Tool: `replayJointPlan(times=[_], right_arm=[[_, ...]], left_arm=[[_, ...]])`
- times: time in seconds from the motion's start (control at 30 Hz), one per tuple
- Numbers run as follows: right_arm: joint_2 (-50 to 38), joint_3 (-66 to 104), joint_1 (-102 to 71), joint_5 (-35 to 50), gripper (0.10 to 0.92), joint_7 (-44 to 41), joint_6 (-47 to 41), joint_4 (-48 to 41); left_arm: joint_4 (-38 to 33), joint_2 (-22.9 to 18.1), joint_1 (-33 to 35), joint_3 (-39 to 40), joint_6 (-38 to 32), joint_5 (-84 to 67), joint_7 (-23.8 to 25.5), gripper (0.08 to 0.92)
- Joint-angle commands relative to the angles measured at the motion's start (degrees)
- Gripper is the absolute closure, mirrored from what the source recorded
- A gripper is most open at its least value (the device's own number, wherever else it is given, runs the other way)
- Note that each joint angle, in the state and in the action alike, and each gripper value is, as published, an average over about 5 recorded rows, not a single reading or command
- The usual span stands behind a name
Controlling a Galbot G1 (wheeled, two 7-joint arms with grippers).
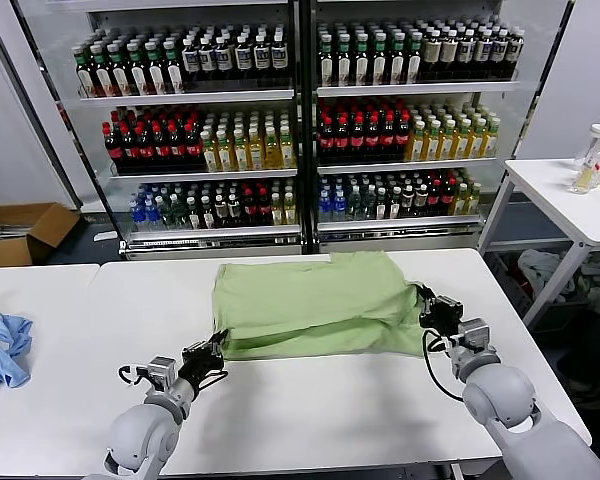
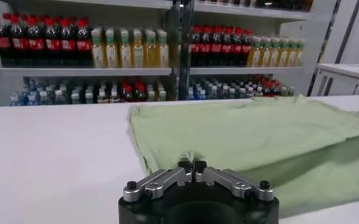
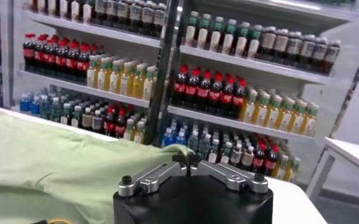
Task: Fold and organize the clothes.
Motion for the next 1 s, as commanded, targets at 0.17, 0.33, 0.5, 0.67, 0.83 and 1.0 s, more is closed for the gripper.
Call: replayJointPlan(times=[0.17,0.33,0.5,0.67,0.83,1.0], right_arm=[[0.87,-1.81,1.04,-2.77,0.672,-0.65,-0.72,-2.03],[1.14,-0.22,-2.25,-2.68,0.525,0.15,-1.25,-0.44],[1.42,2.57,-7.92,0.56,0.386,1.54,-3.61,3.59],[2.06,4.44,-11.88,3.82,0.247,3.11,-6.02,4.8],[2.97,4.94,-11.77,8.92,0.204,5.08,-9.72,2.81],[3.51,4.73,-10.81,12.97,0.232,6.09,-12.1,1.42]], left_arm=[[0.42,-0.87,-0.42,-0.28,-0.26,0.7,-0.87,0.823],[-1.35,-2.02,2.12,-1.54,-0.84,0.75,-1.62,0.676],[-2.86,-3.16,4.97,-2.14,-0.98,1.02,-2.14,0.529],[-1.95,-3.27,5.36,-2.07,-0.62,1.69,-3.08,0.39],[-0.19,-3.05,4.15,-1.72,0.24,1.6,-3.94,0.245],[0.9,-2.84,2.98,-1.37,0.49,1.09,-3.97,0.202]])
